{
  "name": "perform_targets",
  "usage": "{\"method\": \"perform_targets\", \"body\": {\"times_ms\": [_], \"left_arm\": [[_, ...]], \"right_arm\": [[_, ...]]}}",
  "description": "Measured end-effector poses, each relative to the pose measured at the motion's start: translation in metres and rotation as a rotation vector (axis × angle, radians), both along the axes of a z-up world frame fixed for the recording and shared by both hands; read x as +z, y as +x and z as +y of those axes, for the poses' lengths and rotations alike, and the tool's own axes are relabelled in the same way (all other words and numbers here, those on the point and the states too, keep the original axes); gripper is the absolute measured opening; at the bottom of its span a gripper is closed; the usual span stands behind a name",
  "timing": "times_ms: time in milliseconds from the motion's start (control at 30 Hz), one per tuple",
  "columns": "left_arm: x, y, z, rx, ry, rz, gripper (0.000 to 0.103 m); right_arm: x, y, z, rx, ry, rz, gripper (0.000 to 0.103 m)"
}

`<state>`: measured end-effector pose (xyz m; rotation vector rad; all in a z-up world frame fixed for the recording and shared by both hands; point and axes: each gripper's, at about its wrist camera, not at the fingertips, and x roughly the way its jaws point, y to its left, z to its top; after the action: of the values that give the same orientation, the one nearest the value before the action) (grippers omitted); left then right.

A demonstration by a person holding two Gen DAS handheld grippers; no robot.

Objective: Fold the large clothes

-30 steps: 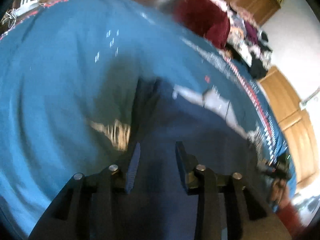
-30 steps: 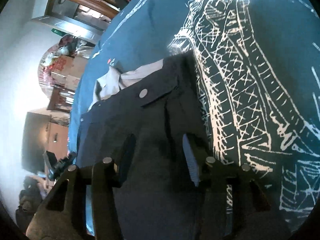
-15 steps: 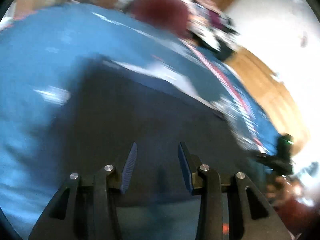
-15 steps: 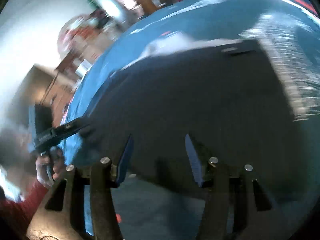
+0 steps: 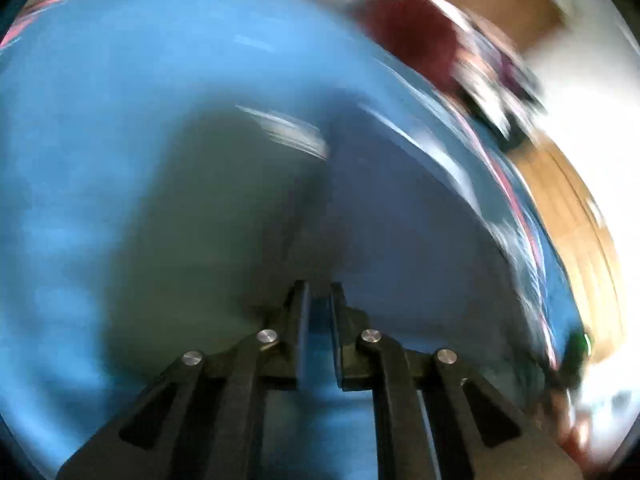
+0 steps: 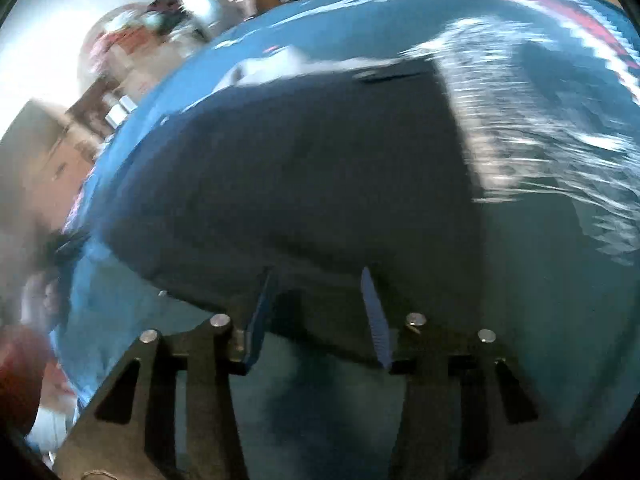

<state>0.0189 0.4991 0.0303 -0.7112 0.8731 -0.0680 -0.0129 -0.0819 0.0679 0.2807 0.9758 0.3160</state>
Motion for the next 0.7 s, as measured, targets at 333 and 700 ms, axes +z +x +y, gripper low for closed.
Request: {"method": "perform_targets", "body": {"times_ms": [333, 700], "left_arm": [[0.027, -0.049, -0.075, -0.084, 0.171, -0.033, 0.061], [-0.003, -0.047, -0.133, -0.113, 0.243, -0.123, 0.09]], "right_arm": [[0.002, -0.062, -0.05, -0.344, -0.072, -0.051, 0.083], [-0.033, -0.071, -0.05, -0.361, -0.264, -0.076, 0.103]]}}
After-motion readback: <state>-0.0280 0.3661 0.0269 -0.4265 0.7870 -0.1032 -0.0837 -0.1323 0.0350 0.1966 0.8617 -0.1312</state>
